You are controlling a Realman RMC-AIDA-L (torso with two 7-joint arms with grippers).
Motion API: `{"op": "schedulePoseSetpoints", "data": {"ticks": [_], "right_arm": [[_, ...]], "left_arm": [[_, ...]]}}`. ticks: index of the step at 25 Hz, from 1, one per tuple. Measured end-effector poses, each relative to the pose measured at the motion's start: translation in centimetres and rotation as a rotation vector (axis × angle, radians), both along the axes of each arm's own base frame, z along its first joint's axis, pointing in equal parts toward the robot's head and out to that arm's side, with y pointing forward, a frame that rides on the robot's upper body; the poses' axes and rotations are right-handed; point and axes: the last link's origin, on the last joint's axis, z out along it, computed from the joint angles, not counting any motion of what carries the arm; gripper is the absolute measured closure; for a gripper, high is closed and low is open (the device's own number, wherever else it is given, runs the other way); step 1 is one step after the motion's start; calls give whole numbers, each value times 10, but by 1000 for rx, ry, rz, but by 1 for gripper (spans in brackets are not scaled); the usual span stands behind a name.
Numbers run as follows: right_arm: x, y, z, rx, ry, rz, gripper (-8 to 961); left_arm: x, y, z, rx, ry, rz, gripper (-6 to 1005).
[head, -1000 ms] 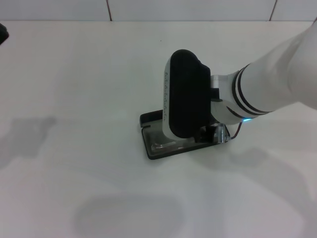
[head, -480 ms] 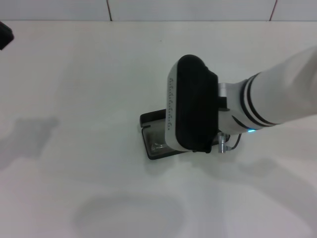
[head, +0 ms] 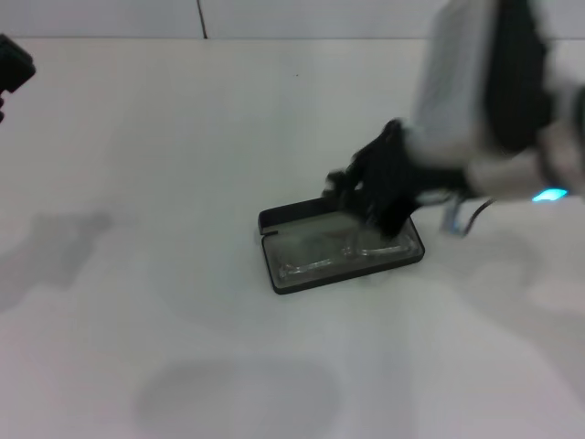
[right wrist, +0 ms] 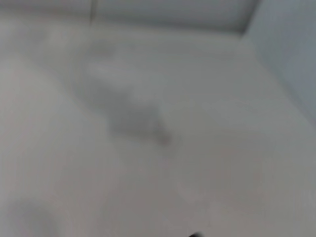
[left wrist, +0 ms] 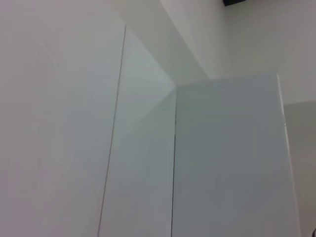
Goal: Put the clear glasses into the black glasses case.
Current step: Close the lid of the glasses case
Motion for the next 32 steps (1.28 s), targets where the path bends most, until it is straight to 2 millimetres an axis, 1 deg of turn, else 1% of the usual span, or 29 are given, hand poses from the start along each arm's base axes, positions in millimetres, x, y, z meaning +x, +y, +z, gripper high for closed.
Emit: {"op": "schedulePoseSetpoints", "data": {"ticks": [1, 4, 5, 6, 7, 8, 9, 11, 13, 16, 20, 23, 24, 25, 26, 29, 32], "right_arm": [[2, 2, 9, 1, 44, -24, 844], [20, 12, 52, 48, 183, -125, 844], [32, 15, 71, 66, 241, -165, 844], [38, 14, 79, 68, 267, -176, 844], [47, 13, 92, 66, 313, -190, 844], [56, 11, 105, 64, 359, -197, 844], [71, 8, 125, 62, 445, -195, 844], [85, 3, 143, 69, 537, -192, 845], [107, -5, 168, 110, 679, -193, 845], [140, -14, 189, 184, 845, -209, 845], [173, -25, 199, 260, 972, -226, 845], [193, -32, 202, 322, 1031, -250, 845], [199, -34, 202, 338, 1048, -257, 845], [204, -36, 203, 355, 1063, -262, 845], [207, -37, 203, 365, 1071, -264, 845], [216, -39, 199, 384, 1090, -272, 845], [219, -38, 194, 386, 1101, -277, 845]], "left_arm": [[1, 2, 0, -10, 0, 2, 942], [8, 12, -2, -56, 9, -6, 938], [10, 15, -4, -72, 14, -11, 937], [14, 20, -6, -96, 23, -20, 935], [19, 25, -11, -134, 40, -29, 927], [26, 32, -17, -185, 71, -39, 920], [30, 36, -21, -213, 91, -43, 912], [41, 47, -35, -270, 137, -51, 897], [51, 59, -51, -309, 179, -43, 883], [65, 75, -76, -359, 253, -11, 844], [80, 88, -113, -429, 361, 21, 781], [88, 96, -140, -475, 442, 52, 788], [88, 96, -140, -475, 442, 52, 791], [90, 98, -148, -490, 462, 60, 793], [92, 101, -161, -513, 495, 79, 793], [91, 104, -172, -512, 543, 107, 793], [90, 105, -175, -511, 563, 120, 793]]}}
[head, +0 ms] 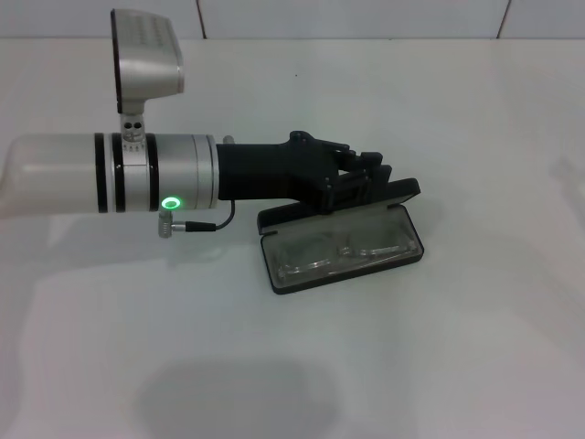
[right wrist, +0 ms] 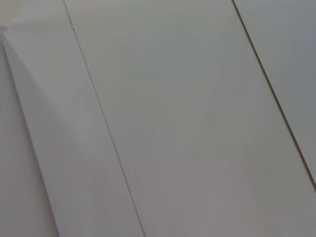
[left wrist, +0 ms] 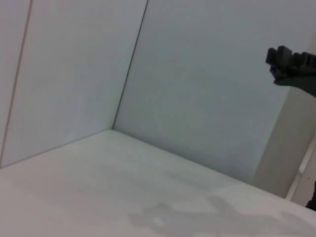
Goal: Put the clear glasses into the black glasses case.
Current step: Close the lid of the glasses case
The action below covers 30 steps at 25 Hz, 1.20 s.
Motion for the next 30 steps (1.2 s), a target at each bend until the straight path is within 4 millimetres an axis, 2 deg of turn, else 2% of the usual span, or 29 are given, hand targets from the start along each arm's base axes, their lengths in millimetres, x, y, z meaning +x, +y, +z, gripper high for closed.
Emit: {"op": "schedulePoseSetpoints", "data": {"ticks": [15, 30], "right_arm": [[-4, 9, -6, -11, 2, 19, 845], [-3, 12, -9, 3, 8, 20, 844]], "left_arm": [[-17, 5, -8, 46, 65, 80, 792], [-21, 1, -14, 19, 96, 81, 795]]}}
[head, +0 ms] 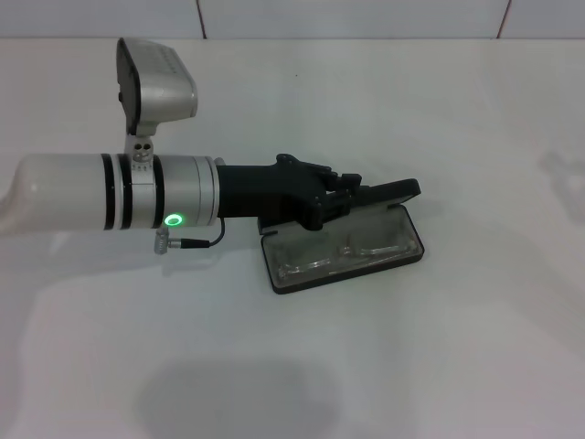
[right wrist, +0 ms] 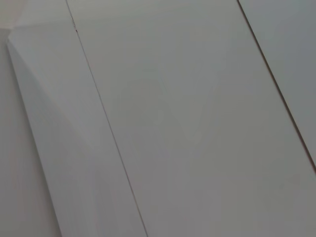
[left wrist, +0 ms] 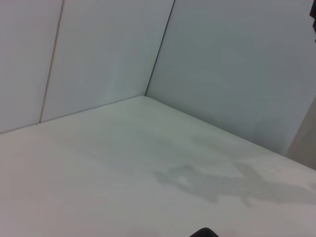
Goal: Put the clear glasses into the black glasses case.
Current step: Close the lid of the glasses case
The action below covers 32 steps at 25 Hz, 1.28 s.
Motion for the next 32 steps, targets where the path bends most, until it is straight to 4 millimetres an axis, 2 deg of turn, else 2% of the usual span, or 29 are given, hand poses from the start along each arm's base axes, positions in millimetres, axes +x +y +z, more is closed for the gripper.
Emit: {"op": "schedulePoseSetpoints", "data": {"ticks": [9, 21, 32], "right_arm": [[1, 0, -4, -6, 10, -1, 845], [3, 1, -7, -11, 21, -5, 844], [3, -1, -7, -15, 22, -3, 845]], "left_arm": [[-4, -4, -3, -14, 3, 17, 794], [-14, -20, -12, -48, 34, -21, 793], [-11, -27, -12, -70, -2, -46, 791]]}}
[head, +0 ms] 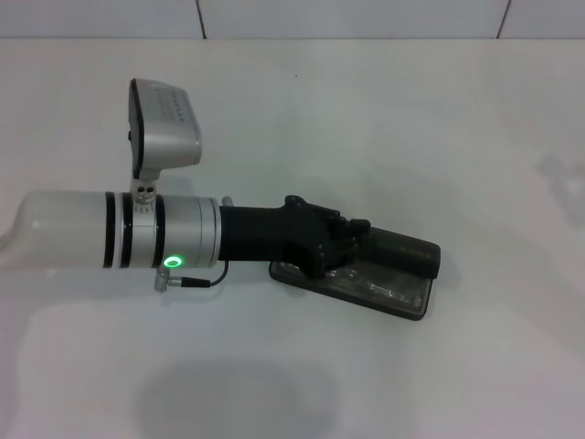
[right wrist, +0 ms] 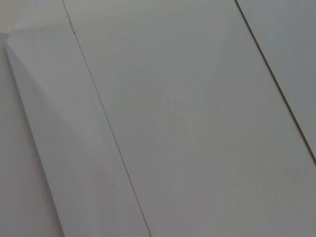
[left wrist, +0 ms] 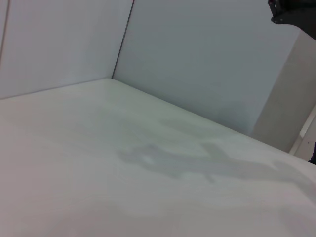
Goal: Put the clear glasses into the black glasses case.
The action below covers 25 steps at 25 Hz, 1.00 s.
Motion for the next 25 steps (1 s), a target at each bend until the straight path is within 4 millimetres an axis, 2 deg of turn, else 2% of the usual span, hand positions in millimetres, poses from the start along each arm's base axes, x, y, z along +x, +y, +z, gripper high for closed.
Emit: {"op": "schedulePoseSetpoints", "data": {"ticks": [20, 25], "right_arm": [[-3, -4, -3, -19, 11, 30, 840], [-4, -6, -4, -29, 10, 44, 820]], "left_arm": [[-15, -11, -4, -11, 21, 33, 789], [-9, -14, -2, -16, -18, 1, 788]]}}
